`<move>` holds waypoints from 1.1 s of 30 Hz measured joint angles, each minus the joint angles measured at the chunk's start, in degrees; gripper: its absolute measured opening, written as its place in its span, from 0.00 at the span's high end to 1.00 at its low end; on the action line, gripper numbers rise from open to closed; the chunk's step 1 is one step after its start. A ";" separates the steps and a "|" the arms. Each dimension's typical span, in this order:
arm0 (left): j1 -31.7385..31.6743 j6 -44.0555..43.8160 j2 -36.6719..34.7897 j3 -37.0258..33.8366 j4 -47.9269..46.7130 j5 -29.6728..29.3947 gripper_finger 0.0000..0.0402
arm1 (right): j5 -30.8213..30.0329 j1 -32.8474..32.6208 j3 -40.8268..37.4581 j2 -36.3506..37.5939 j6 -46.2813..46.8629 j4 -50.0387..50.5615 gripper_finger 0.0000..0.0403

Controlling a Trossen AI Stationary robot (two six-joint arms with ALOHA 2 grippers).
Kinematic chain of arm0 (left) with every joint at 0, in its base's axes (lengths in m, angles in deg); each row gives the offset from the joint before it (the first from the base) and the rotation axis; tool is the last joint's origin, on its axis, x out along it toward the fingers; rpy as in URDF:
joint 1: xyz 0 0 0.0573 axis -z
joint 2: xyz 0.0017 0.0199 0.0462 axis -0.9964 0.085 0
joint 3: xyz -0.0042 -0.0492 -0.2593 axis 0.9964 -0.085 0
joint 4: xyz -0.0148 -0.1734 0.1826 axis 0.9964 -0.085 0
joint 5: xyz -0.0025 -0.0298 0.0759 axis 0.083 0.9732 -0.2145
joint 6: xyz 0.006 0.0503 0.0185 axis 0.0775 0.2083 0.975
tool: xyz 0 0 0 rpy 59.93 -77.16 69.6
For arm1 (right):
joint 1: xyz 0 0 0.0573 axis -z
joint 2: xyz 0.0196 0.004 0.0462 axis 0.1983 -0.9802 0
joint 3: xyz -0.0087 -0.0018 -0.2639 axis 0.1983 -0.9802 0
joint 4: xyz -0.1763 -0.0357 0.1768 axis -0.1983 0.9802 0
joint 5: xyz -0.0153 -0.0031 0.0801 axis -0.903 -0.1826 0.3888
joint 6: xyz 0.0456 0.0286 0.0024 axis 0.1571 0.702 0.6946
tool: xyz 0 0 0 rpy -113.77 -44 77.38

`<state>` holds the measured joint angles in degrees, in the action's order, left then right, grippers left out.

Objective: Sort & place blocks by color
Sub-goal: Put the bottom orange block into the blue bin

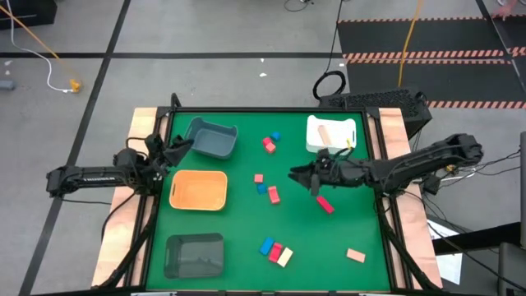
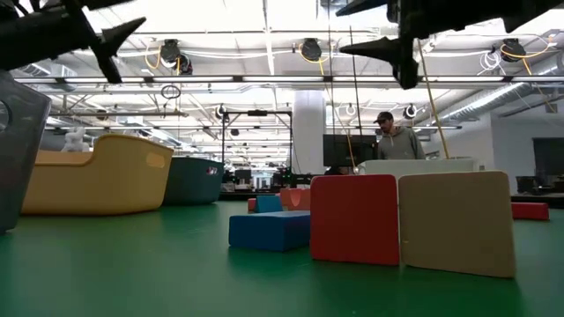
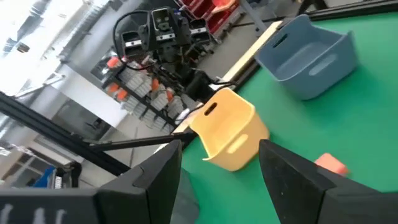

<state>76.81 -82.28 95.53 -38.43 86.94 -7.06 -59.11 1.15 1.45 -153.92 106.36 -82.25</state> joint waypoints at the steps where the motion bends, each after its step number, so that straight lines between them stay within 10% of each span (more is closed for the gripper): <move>1: 0.01 -0.60 0.26 0.54 -0.03 1.48 0.63 | 0.00 -0.22 0.02 -1.20 0.05 -2.25 0.49; 14: 3.62 5.54 8.74 10.46 -0.62 9.23 0.63 | -0.35 -3.35 11.74 -8.83 -9.28 -7.09 0.49; 33: 3.58 -0.95 10.81 11.73 -1.19 10.05 0.63 | -19.78 -14.33 23.92 -22.16 -1.07 -1.08 0.49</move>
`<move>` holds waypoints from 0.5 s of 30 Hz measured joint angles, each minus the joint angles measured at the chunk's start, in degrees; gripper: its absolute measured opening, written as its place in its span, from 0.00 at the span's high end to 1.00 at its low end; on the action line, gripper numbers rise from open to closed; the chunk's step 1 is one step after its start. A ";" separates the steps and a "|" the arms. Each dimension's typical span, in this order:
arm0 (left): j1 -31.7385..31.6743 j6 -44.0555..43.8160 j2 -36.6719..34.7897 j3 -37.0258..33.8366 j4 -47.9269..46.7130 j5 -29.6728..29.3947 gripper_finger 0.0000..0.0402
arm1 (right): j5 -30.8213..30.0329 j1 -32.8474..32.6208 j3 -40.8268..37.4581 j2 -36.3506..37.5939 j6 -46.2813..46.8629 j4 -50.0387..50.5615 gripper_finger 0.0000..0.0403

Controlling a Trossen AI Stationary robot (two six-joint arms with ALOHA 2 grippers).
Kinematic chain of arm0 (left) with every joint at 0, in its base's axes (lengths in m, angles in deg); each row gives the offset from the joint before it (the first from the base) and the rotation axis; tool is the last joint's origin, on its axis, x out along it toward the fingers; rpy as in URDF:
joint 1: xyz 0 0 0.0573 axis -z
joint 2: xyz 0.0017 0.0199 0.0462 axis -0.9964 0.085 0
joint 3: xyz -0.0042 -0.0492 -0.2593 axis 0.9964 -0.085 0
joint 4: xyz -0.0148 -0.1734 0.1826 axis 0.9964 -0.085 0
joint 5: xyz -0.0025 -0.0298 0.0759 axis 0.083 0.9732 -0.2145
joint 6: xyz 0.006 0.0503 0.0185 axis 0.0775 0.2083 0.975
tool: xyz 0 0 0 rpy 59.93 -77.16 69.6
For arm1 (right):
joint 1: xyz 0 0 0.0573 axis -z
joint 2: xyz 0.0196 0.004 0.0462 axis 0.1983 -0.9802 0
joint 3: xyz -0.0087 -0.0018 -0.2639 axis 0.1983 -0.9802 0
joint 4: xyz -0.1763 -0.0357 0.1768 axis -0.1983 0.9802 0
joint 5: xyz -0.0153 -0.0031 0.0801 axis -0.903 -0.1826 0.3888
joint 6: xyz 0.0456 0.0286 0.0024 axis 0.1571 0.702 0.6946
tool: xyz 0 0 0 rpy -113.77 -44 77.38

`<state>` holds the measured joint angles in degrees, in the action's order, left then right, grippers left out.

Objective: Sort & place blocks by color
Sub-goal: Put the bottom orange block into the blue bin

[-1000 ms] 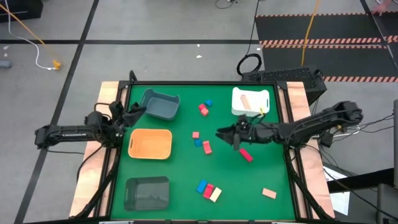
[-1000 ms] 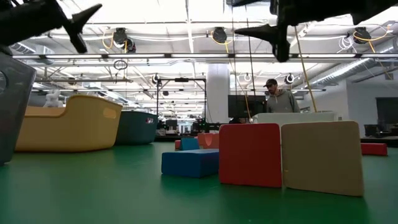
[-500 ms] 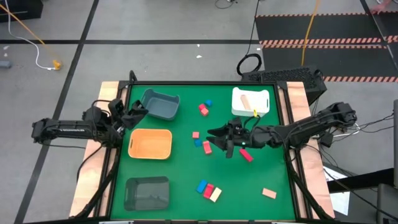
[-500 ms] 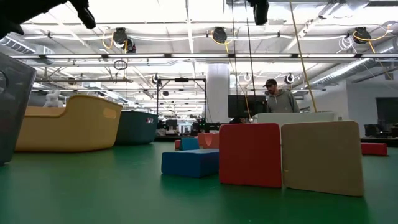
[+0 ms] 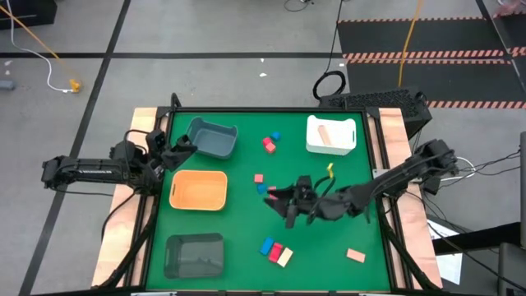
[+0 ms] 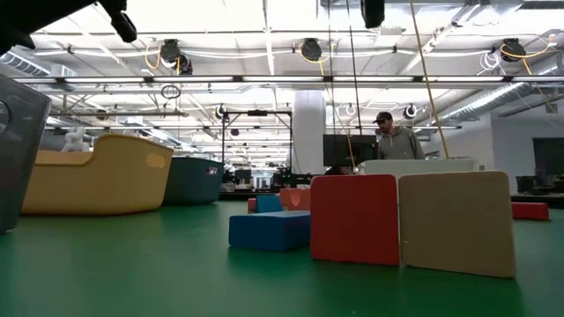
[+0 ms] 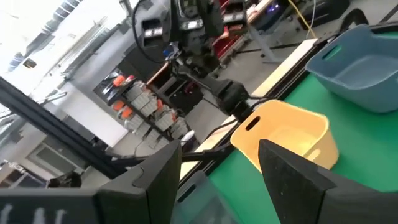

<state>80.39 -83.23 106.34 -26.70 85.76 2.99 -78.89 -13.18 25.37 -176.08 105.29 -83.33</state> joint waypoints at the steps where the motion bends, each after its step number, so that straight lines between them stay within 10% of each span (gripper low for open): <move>1: 0.00 0.41 0.00 0.00 0.06 0.37 0.63 | -0.73 -0.05 1.47 -1.60 0.10 0.07 0.49; 15: 0.00 -4.34 -0.11 0.00 0.09 14.60 0.63 | -5.59 1.40 8.04 -12.48 10.52 10.89 0.49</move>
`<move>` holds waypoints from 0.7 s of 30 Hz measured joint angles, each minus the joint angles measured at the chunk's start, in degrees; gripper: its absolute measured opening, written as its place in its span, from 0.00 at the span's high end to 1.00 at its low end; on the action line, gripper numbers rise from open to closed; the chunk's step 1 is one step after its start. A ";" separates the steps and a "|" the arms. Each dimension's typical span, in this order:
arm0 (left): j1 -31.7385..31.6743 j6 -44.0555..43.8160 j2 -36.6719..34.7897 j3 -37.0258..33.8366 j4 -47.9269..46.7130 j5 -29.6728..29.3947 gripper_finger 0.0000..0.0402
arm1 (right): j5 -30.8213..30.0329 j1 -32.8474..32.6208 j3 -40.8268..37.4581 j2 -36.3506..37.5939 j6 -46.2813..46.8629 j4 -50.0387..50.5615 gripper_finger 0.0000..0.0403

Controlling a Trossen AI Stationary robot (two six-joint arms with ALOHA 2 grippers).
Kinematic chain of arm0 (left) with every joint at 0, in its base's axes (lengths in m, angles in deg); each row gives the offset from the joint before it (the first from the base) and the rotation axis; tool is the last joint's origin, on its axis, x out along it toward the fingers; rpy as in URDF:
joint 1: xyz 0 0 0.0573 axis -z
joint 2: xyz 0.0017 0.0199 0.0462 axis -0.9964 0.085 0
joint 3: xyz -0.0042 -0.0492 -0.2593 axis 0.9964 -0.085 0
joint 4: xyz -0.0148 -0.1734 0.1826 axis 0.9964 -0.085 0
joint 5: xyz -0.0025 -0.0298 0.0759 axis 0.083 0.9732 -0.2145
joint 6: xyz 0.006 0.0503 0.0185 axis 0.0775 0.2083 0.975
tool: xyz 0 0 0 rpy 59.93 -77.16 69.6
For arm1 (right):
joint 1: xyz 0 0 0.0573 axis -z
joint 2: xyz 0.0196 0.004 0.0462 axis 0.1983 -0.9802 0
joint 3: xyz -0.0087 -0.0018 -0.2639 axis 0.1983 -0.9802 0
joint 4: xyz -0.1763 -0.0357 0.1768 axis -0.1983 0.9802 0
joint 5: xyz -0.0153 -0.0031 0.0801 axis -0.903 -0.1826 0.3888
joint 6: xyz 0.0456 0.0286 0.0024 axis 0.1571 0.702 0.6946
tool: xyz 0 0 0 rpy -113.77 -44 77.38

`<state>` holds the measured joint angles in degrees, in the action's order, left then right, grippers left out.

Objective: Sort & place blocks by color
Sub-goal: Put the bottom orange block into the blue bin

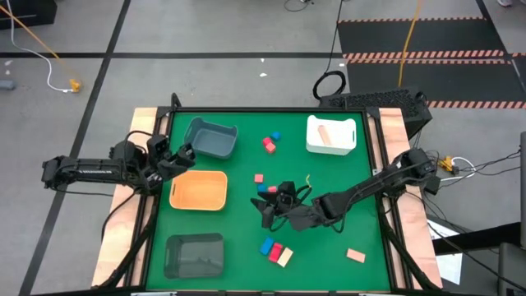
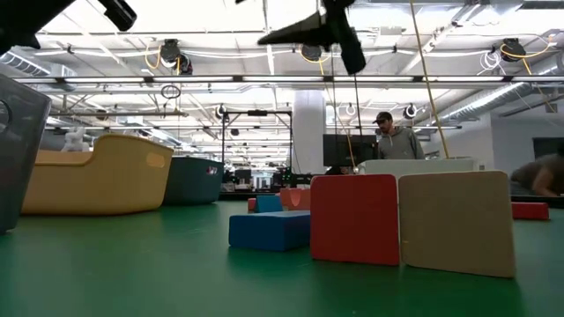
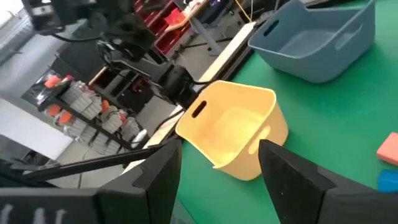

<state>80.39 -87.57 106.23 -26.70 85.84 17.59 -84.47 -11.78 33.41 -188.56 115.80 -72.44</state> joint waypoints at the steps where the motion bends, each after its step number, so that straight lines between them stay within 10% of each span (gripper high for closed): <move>1: 0.01 0.07 0.00 0.00 0.00 0.18 0.63 | 0.06 0.02 0.00 -0.62 0.04 -0.17 0.49; 16: 0.00 -0.93 0.00 0.00 0.01 1.96 0.63 | 0.58 2.61 0.00 -3.76 3.29 -2.57 0.46; 21: 0.00 -1.50 0.00 0.00 0.00 1.96 0.63 | 9.02 4.64 0.00 -3.72 3.86 -4.14 0.45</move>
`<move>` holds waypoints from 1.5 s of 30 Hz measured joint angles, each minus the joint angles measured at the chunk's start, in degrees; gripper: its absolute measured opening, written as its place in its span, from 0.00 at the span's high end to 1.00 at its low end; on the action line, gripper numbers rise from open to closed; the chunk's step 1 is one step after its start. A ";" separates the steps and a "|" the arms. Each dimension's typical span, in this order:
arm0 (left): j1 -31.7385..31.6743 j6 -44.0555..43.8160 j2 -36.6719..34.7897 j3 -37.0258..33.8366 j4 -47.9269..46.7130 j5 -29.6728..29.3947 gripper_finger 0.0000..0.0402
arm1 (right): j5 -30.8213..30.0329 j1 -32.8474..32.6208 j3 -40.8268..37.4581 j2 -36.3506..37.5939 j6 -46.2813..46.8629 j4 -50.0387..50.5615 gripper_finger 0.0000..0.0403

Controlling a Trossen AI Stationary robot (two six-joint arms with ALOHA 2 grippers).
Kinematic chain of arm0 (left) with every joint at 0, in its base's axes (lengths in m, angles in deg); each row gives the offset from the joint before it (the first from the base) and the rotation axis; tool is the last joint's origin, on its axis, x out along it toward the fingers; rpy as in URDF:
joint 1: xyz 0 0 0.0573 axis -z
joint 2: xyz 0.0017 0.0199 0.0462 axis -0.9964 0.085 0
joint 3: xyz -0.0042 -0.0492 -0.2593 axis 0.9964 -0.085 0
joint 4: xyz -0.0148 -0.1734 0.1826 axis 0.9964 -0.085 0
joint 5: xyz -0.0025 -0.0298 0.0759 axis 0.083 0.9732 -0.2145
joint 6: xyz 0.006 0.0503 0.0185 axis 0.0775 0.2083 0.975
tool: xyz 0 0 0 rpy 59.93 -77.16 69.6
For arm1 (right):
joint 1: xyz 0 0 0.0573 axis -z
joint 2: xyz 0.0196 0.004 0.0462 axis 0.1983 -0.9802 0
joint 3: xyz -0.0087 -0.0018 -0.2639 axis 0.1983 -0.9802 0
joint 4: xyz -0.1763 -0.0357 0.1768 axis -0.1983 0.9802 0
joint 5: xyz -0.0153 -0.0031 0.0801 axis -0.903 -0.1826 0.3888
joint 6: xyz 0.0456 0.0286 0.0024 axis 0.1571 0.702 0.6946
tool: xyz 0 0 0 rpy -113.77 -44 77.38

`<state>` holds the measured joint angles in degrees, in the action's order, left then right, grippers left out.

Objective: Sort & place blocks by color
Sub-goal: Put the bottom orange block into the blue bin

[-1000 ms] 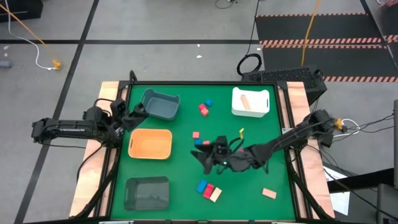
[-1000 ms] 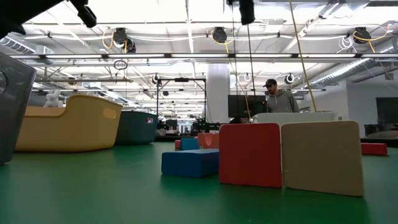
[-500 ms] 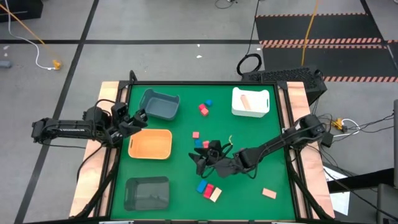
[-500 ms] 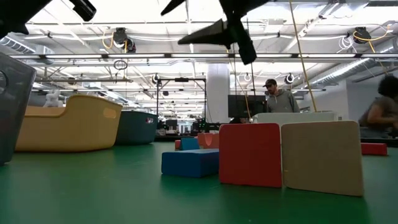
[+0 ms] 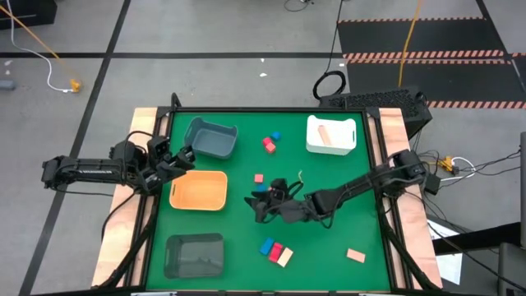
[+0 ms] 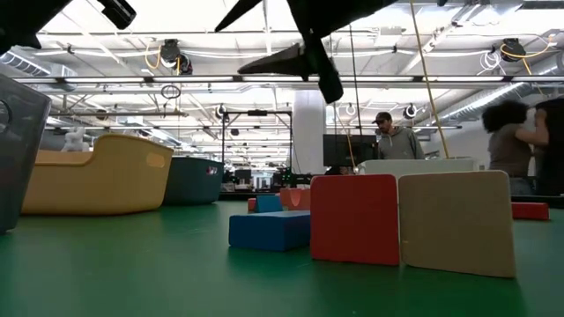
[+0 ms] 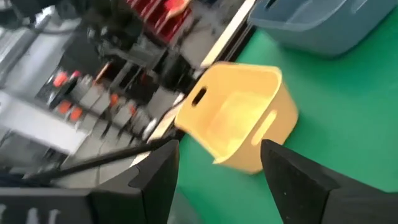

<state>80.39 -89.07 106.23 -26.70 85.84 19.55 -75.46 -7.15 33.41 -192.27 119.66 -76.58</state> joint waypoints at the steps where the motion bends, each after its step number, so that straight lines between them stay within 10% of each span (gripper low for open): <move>1: 0.00 -0.24 0.00 0.00 0.00 0.00 0.63 | 1.28 0.39 0.00 0.00 0.24 0.31 0.44; 13: 0.00 -2.77 0.00 -0.02 0.00 -0.02 0.63 | 9.23 4.21 -0.07 1.70 0.60 9.89 0.29; 31: 0.00 -2.53 0.00 -0.02 -0.07 -0.05 0.63 | 5.92 9.60 -0.07 11.69 -0.35 43.58 0.30; 39: 0.00 -0.88 -0.02 -0.02 -0.07 -0.65 0.63 | 1.17 10.18 -0.07 11.72 -3.73 39.39 0.30; 45: 0.00 -0.43 0.00 -0.02 -0.09 -2.47 0.63 | 9.66 12.81 -0.07 11.72 1.16 41.38 0.29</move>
<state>80.39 -89.50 106.23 -26.72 85.76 17.08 -65.80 5.67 33.34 -180.56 120.82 -35.21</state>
